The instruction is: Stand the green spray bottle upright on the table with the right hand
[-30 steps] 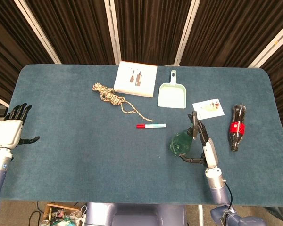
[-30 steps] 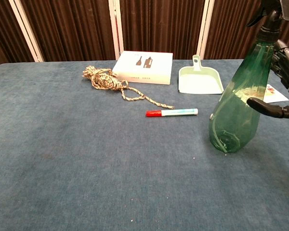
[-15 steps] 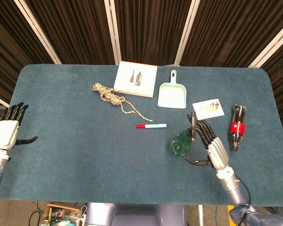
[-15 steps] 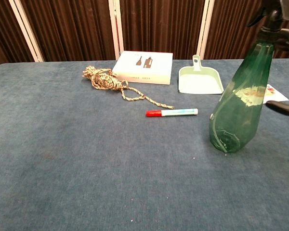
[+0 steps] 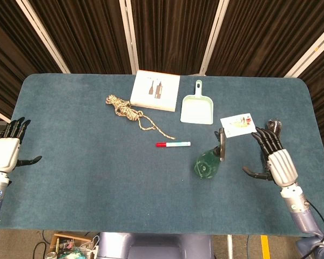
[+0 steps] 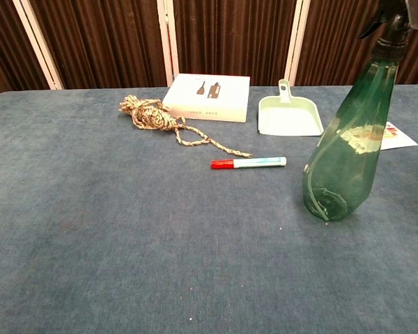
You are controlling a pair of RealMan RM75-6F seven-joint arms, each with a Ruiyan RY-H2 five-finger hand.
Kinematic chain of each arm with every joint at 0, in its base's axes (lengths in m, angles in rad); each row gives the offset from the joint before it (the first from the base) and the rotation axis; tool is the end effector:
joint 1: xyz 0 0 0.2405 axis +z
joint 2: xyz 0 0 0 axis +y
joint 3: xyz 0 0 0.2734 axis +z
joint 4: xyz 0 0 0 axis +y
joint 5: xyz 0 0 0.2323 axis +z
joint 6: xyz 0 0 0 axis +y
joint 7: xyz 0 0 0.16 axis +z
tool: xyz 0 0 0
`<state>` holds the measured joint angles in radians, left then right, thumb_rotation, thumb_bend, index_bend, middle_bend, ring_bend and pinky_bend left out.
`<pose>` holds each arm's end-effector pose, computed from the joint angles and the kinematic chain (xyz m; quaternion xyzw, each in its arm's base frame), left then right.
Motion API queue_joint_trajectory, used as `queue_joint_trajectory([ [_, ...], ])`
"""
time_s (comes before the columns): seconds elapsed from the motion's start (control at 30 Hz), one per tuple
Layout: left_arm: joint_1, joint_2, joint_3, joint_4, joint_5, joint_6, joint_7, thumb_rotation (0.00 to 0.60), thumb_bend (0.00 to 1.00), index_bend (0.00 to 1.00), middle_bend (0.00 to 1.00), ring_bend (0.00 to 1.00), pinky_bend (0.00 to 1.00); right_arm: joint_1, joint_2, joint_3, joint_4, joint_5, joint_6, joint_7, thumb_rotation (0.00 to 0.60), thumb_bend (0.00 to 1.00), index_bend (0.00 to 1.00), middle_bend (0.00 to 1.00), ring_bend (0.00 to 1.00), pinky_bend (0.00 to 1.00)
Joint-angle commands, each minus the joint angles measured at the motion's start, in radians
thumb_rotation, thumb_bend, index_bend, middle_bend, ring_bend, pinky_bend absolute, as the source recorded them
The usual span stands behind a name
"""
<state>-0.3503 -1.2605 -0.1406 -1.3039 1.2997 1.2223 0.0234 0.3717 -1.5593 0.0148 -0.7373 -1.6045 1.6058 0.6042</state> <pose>-0.3547 0.3220 0.1273 -0.6190 -0.3600 -0.3414 0.6088 -0.3505 -0.3106 0.0915 0.6312 -0.3086 0.5463 0.4561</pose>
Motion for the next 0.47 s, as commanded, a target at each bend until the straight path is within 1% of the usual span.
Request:
queue_joint_trajectory([
  [0.03, 0.001, 0.000, 0.001, -0.004, 0.004, 0.006, 0.005, 0.600, 0.07, 0.00, 0.00, 0.00, 0.17, -0.007, 0.042, 0.009, 0.018, 0.048, -0.098, -0.125, 0.600, 0.28, 0.00, 0.00, 0.00, 0.00],
  [0.07, 0.002, 0.000, 0.001, -0.007, 0.006, 0.009, 0.007, 0.600, 0.07, 0.00, 0.00, 0.00, 0.17, -0.008, 0.054, 0.012, 0.015, 0.072, -0.148, -0.186, 0.600, 0.28, 0.00, 0.00, 0.00, 0.00],
  [0.1, 0.003, 0.000, 0.003, -0.011, 0.011, 0.014, 0.012, 0.600, 0.07, 0.00, 0.00, 0.00, 0.17, -0.010, 0.070, 0.023, -0.016, 0.112, -0.215, -0.272, 0.600, 0.28, 0.00, 0.00, 0.00, 0.00],
  [0.13, 0.004, 0.000, 0.004, -0.015, 0.015, 0.019, 0.015, 0.600, 0.07, 0.00, 0.00, 0.00, 0.17, -0.012, 0.082, 0.034, -0.051, 0.144, -0.255, -0.326, 0.600, 0.28, 0.00, 0.00, 0.00, 0.00],
  [0.17, 0.005, 0.001, 0.006, -0.019, 0.020, 0.024, 0.018, 0.600, 0.07, 0.00, 0.00, 0.00, 0.17, -0.015, 0.091, 0.052, -0.091, 0.186, -0.296, -0.383, 0.600, 0.28, 0.00, 0.00, 0.00, 0.00],
  [0.2, 0.007, 0.001, 0.009, -0.026, 0.030, 0.033, 0.021, 0.600, 0.07, 0.00, 0.00, 0.00, 0.17, -0.015, 0.097, 0.082, -0.150, 0.235, -0.318, -0.456, 0.600, 0.28, 0.00, 0.00, 0.00, 0.00],
  [0.27, 0.012, 0.002, 0.014, -0.034, 0.043, 0.047, 0.025, 0.600, 0.07, 0.00, 0.00, 0.00, 0.17, -0.017, 0.100, 0.112, -0.209, 0.277, -0.316, -0.538, 0.600, 0.28, 0.00, 0.00, 0.00, 0.00],
  [0.33, 0.019, 0.004, 0.020, -0.043, 0.060, 0.068, 0.029, 0.600, 0.07, 0.00, 0.00, 0.00, 0.17, -0.021, 0.114, 0.124, -0.268, 0.292, -0.303, -0.619, 0.600, 0.28, 0.00, 0.00, 0.00, 0.00],
  [0.4, 0.025, 0.005, 0.024, -0.049, 0.070, 0.082, 0.030, 0.600, 0.07, 0.00, 0.00, 0.00, 0.17, -0.032, 0.129, 0.131, -0.320, 0.301, -0.289, -0.636, 0.600, 0.28, 0.00, 0.00, 0.00, 0.00],
  [0.47, 0.029, 0.006, 0.027, -0.051, 0.075, 0.090, 0.032, 0.600, 0.07, 0.00, 0.00, 0.00, 0.17, -0.044, 0.157, 0.131, -0.378, 0.312, -0.299, -0.627, 0.600, 0.28, 0.00, 0.00, 0.00, 0.00],
])
